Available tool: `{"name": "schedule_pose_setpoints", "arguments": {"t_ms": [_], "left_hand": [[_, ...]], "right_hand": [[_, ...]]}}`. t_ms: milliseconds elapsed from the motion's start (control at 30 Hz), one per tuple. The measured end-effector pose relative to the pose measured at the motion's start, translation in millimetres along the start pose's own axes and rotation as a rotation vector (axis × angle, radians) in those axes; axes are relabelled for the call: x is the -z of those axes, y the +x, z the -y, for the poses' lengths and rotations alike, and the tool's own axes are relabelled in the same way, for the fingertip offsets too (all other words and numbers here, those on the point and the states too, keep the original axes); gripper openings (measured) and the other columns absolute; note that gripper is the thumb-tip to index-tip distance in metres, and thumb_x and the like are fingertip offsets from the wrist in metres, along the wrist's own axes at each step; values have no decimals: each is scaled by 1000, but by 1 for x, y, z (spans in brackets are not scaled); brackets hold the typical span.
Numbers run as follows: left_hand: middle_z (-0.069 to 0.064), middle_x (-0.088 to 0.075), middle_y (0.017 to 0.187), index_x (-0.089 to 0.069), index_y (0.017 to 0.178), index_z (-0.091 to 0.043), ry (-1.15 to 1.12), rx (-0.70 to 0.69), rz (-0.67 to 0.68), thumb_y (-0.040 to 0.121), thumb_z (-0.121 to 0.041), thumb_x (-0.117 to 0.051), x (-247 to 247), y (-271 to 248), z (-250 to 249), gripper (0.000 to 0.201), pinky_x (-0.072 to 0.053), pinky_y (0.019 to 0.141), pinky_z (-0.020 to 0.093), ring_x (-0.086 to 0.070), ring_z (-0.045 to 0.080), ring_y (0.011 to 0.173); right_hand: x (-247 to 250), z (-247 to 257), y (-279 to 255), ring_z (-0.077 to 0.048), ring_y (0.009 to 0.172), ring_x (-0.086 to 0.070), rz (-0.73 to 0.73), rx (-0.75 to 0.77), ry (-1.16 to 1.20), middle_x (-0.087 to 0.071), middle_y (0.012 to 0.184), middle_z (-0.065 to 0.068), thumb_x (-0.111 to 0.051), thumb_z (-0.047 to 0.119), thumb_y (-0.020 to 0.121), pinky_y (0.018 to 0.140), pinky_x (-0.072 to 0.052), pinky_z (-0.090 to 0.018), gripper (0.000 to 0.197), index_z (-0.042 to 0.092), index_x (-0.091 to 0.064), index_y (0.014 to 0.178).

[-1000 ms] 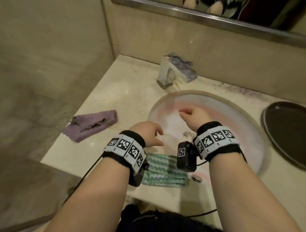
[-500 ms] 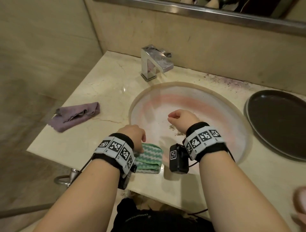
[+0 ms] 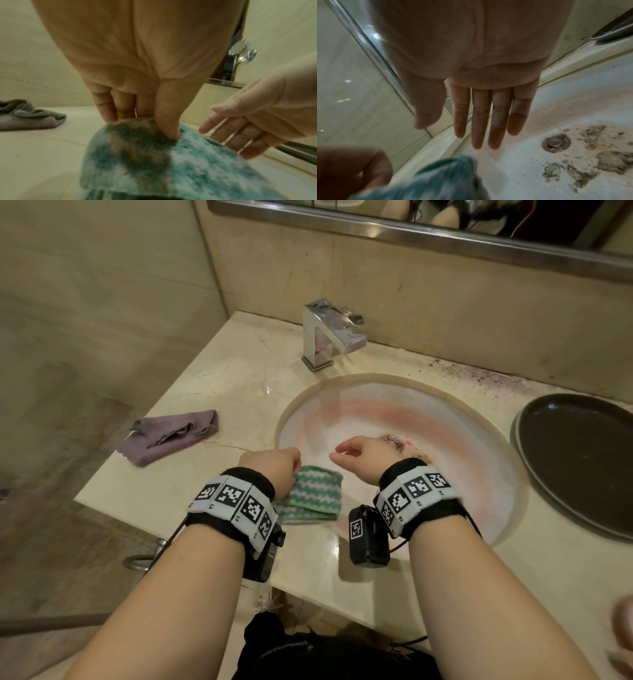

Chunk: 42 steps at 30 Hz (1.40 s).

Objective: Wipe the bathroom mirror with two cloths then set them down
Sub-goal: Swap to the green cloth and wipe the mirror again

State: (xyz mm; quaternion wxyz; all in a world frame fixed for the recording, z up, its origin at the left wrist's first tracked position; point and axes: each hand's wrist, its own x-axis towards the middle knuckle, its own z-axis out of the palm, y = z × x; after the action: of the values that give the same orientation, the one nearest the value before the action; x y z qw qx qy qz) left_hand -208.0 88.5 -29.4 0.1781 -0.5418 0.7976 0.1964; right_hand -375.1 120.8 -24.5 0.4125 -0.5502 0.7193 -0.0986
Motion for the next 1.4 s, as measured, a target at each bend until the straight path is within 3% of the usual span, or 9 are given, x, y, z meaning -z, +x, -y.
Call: {"name": "schedule_pose_setpoints", "arguments": {"t_ms": [367, 500, 600, 733, 900, 1000, 1133, 1267, 1400], "left_hand": [[8, -59, 110, -48, 116, -16, -308, -122, -242, 95, -16, -47, 56, -2, 5, 21, -44, 77, 30, -55, 24, 92], [2, -33, 143, -27, 144, -28, -366, -222, -215, 87, -18, -63, 82, -3, 11, 68, -44, 94, 29, -51, 19, 110], [-2, -22, 152, -15, 149, -28, -307, -338, -201, 85, -17, -66, 116, -6, 10, 83, -39, 90, 14, -49, 16, 109], [0, -61, 109, -44, 137, -24, -351, -400, -241, 83, -27, -68, 157, -8, 10, 58, -39, 75, 17, -55, 14, 88], [-13, -54, 74, -57, 78, -30, -489, -399, -299, 94, -49, -41, 191, -10, 22, 29, -40, 72, 20, -50, 4, 74], [-3, -58, 92, -67, 90, -18, -557, -344, -373, 99, -45, -24, 208, -7, 27, 51, -37, 87, 26, -50, 11, 87], [-5, -64, 111, -55, 117, -21, -624, -441, -304, 91, -45, -52, 221, 9, 28, 36, -46, 92, 30, -60, 12, 102], [7, -67, 107, -58, 99, -24, -906, -516, -206, 80, -35, -70, 231, 20, 23, 25, -48, 94, 46, -63, 23, 102], [3, -63, 104, -55, 102, -15, -831, -493, -424, 84, -23, -67, 250, 20, 21, 23, -52, 76, 27, -62, 17, 93]], "right_hand": [[22, 21, -8, -9, 74, -55, -63, 124, 140, -64, 89, 2, -56, 27, 92, 61, -40, -21, 22, 12, -61, 107], [50, 44, -13, -2, 66, -51, -97, 233, 31, -57, 86, 8, -50, 17, 95, 49, -36, -5, 18, 17, -55, 112], [76, 69, -16, -10, 90, -56, -155, 343, -52, -58, 100, 6, -50, 7, 93, 71, -42, -13, 30, 21, -57, 118], [115, 107, -27, -10, 98, -52, -195, 428, -210, -58, 107, 5, -46, 3, 92, 81, -38, -18, 36, 22, -61, 119], [159, 145, -39, -9, 92, -49, -371, 529, -399, -56, 97, 7, -54, 1, 88, 83, -39, -21, 28, 19, -71, 102], [174, 159, -41, -10, 99, -51, -430, 615, -360, -56, 106, 2, -60, 3, 86, 93, -39, -20, 21, 18, -74, 90], [184, 171, -41, -4, 108, -43, -527, 686, -286, -47, 117, 6, -59, 2, 86, 85, -34, -3, 23, 19, -73, 83], [190, 177, -40, -4, 103, -47, -571, 680, -163, -49, 117, 9, -49, -4, 89, 73, -38, 4, 33, 18, -72, 79], [199, 175, -37, -9, 106, -50, -572, 574, -289, -51, 112, 11, -49, -3, 87, 84, -42, -10, 38, 29, -68, 82]]}}
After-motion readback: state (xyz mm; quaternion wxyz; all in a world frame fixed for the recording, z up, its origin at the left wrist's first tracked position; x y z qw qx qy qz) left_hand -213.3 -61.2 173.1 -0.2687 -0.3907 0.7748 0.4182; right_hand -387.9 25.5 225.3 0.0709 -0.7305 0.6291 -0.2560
